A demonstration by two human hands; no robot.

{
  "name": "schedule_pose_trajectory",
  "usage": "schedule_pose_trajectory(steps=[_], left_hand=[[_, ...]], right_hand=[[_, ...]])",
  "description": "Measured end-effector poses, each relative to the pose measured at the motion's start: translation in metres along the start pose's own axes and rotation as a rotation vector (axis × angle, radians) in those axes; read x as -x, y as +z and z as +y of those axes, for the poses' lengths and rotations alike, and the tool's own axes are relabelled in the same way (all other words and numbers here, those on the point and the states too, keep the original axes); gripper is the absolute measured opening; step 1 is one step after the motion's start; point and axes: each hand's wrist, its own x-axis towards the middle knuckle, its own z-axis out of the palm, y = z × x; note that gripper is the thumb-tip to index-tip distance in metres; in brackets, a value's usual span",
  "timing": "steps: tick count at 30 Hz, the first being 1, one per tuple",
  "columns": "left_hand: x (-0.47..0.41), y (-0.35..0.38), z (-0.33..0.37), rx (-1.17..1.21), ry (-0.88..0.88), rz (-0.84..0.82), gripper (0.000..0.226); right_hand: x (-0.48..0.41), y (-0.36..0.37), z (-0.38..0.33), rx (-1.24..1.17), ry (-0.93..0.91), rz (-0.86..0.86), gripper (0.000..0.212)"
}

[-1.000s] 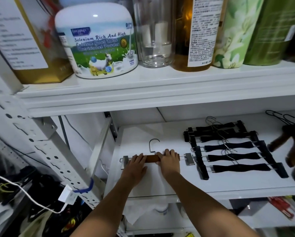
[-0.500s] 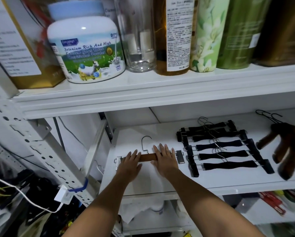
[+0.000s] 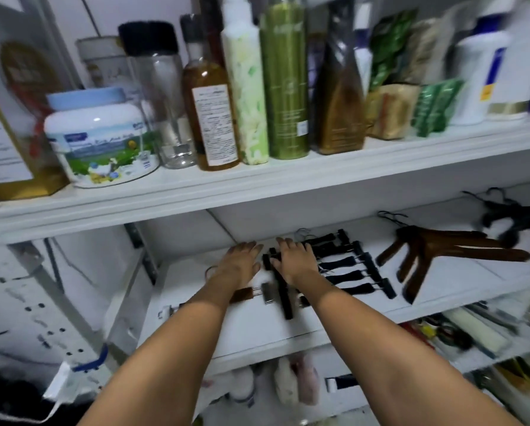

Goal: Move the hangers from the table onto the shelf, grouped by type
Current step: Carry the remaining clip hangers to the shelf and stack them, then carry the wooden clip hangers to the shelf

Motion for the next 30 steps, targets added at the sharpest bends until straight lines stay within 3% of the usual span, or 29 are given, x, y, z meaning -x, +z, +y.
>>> schedule_pose_trajectory(steps=[7, 12, 16, 20, 30], left_hand=[[-0.045, -0.070, 0.141, 0.070, 0.239, 0.079, 0.052], [-0.070, -0.102, 0.271, 0.089, 0.439, 0.108, 0.052], [-0.079, -0.132, 0.392, 0.161, 0.581, 0.167, 0.050], [-0.078, -0.158, 0.505, 0.167, 0.748, 0.296, 0.050], [-0.037, -0.160, 0.733, 0.156, 1.060, 0.354, 0.047]], right_hand=[[0.051, -0.078, 0.126, 0.011, 0.220, 0.093, 0.059], [0.111, -0.127, 0.237, 0.044, 0.443, 0.208, 0.050], [0.175, -0.169, 0.331, 0.080, 0.621, 0.280, 0.053], [0.244, -0.204, 0.414, 0.128, 0.788, 0.338, 0.054], [0.424, -0.231, 0.550, 0.250, 1.152, 0.433, 0.049]])
